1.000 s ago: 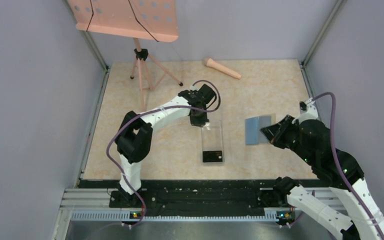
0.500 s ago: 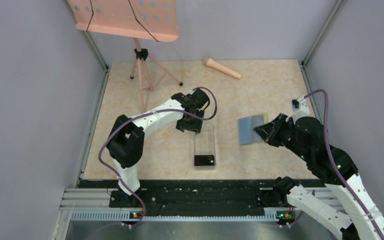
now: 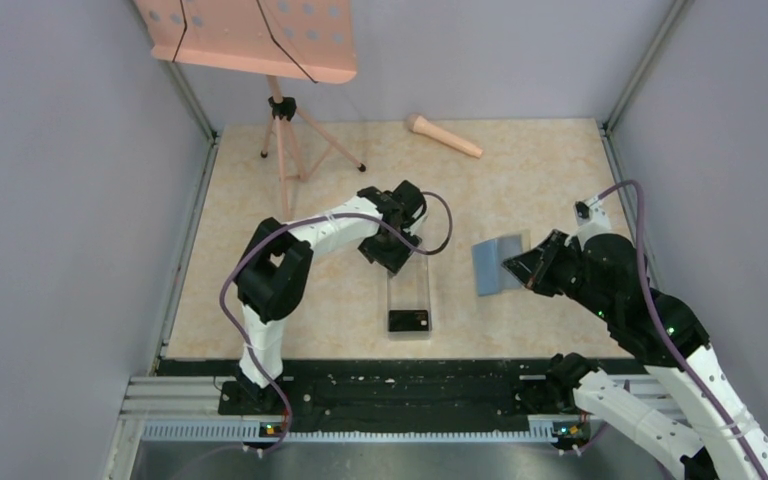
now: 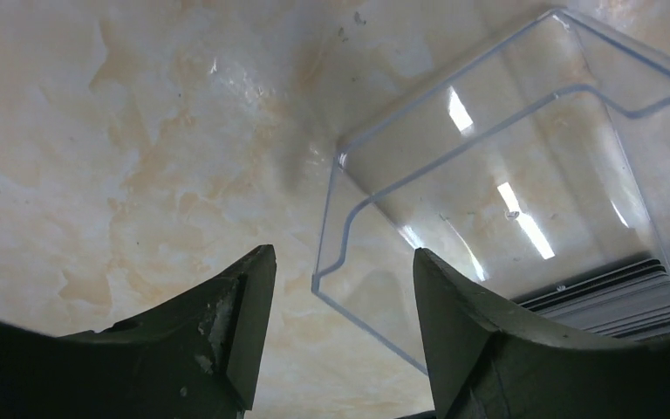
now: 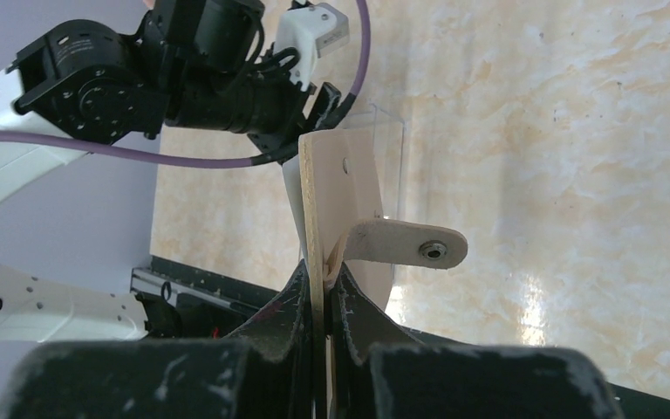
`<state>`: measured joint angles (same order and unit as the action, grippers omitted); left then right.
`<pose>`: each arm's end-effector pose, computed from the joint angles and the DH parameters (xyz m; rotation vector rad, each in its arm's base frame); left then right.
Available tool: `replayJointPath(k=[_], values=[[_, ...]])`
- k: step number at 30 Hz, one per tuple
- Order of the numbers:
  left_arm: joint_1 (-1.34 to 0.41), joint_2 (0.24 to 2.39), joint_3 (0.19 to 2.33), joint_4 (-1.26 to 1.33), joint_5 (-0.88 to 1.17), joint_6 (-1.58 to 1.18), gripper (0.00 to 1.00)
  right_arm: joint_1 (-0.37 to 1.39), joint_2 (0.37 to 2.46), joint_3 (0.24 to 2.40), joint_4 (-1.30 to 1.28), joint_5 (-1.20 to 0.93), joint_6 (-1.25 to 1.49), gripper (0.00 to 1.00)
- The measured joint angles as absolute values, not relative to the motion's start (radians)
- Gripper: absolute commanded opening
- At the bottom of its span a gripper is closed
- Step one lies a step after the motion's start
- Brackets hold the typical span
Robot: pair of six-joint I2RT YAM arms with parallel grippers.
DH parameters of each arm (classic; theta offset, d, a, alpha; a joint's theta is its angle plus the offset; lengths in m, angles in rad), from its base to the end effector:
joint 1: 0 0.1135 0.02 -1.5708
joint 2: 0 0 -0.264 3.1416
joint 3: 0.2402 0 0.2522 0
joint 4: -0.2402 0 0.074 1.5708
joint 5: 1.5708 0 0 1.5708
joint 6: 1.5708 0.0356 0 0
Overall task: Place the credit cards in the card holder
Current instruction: Move the storage box to the center of the board.
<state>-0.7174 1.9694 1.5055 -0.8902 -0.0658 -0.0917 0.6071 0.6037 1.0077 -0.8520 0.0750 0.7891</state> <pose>0.2969 -0.2559 0.1939 0.8877 2.7781 -0.0366 0.0861 0.0566 0.3674 0.2416 2.0993 0.7933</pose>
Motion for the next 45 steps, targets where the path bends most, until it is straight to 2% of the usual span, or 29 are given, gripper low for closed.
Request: replayJointPath(k=[12, 26, 36, 45], values=[[-0.701, 2.099, 1.672, -0.878, -0.034, 0.037, 0.62, 0.607, 0.609, 1.008, -0.852, 0.057, 0.787, 0.0], [-0.699, 2.136, 1.714, -0.909, 0.046, 0.103, 0.29, 0.607, 0.632, 0.997, -0.831, 0.023, 0.787, 0.0], [-0.649, 2.072, 1.614, -0.898, 0.046, -0.008, 0.0, 0.607, 0.664, 0.945, -0.783, 0.0, 0.777, 0.0], [-0.563, 1.934, 1.407, -0.87, 0.019, -0.186, 0.0, 0.607, 0.744, 0.927, -0.687, -0.043, 0.744, 0.0]])
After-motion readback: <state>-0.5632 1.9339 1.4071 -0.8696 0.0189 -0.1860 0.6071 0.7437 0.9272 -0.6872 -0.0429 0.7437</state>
